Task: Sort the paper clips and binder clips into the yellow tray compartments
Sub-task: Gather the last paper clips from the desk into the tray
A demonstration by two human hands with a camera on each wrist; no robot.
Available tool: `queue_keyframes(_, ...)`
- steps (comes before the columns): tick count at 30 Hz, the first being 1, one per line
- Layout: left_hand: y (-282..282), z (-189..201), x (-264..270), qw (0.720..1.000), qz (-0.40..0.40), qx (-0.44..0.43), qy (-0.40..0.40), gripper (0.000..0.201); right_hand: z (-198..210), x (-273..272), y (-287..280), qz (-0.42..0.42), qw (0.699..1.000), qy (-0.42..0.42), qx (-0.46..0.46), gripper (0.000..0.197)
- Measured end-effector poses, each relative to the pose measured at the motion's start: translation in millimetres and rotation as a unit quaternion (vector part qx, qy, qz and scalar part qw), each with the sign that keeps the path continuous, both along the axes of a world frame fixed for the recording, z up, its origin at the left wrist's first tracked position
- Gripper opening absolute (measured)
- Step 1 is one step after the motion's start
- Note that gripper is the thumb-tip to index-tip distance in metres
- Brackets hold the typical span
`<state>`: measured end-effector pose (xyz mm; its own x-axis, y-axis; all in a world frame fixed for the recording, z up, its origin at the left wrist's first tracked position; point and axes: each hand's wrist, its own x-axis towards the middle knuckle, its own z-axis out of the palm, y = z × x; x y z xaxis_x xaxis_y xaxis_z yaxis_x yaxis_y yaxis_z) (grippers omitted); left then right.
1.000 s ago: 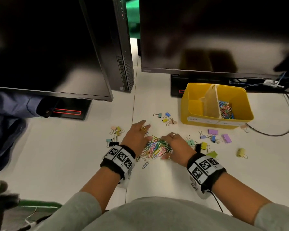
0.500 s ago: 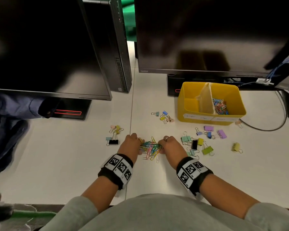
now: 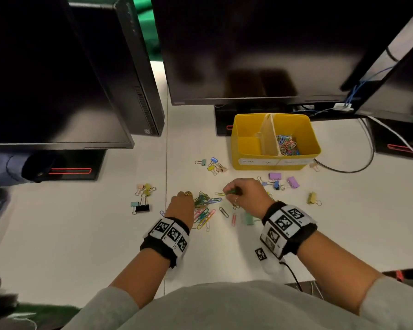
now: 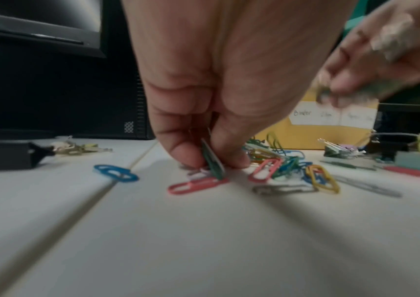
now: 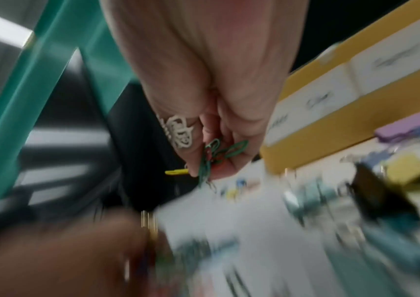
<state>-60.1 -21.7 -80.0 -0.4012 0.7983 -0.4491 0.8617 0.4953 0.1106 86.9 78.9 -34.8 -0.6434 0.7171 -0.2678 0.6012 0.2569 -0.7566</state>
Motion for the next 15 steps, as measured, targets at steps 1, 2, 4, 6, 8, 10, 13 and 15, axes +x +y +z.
queue_keyframes(1, 0, -1, 1, 1.000, -0.006, -0.003, 0.009, 0.035, 11, 7, 9, -0.034, 0.998, 0.036, -0.040, 0.017)
queue_keyframes(2, 1, -2, 2, 1.000, -0.008, -0.005, 0.013, 0.034, 23, 14, 21, -0.066, 0.993, 0.068, -0.068, 0.017)
queue_keyframes(4, 3, -2, 1, 1.000, -0.006, -0.008, 0.014, 0.032, 45, 30, 51, -0.134, 0.985, 0.101, -0.042, 0.017)
queue_keyframes(6, 3, -2, -1, 1.000, -0.007, -0.013, 0.012, 0.032, 61, 43, 83, -0.203, 0.974, 0.058, 0.083, 0.019)
queue_keyframes(8, 3, -1, -1, 1.000, -0.017, -0.015, 0.020, 0.033, 63, 50, 115, -0.243, 0.950, -0.040, 0.192, 0.020)
queue_keyframes(10, 3, 0, 2, 0.999, -0.031, -0.014, 0.037, 0.032, 53, 51, 135, -0.207, 0.946, -0.163, 0.191, 0.025)
queue_keyframes(13, 2, 0, 5, 0.997, -0.055, -0.004, 0.056, 0.032, 40, 49, 136, -0.135, 0.954, -0.232, 0.132, 0.040)
queue_keyframes(15, 1, 0, 5, 0.997, -0.061, 0.004, 0.054, 0.033, 43, 47, 126, -0.124, 0.955, -0.213, 0.164, 0.040)
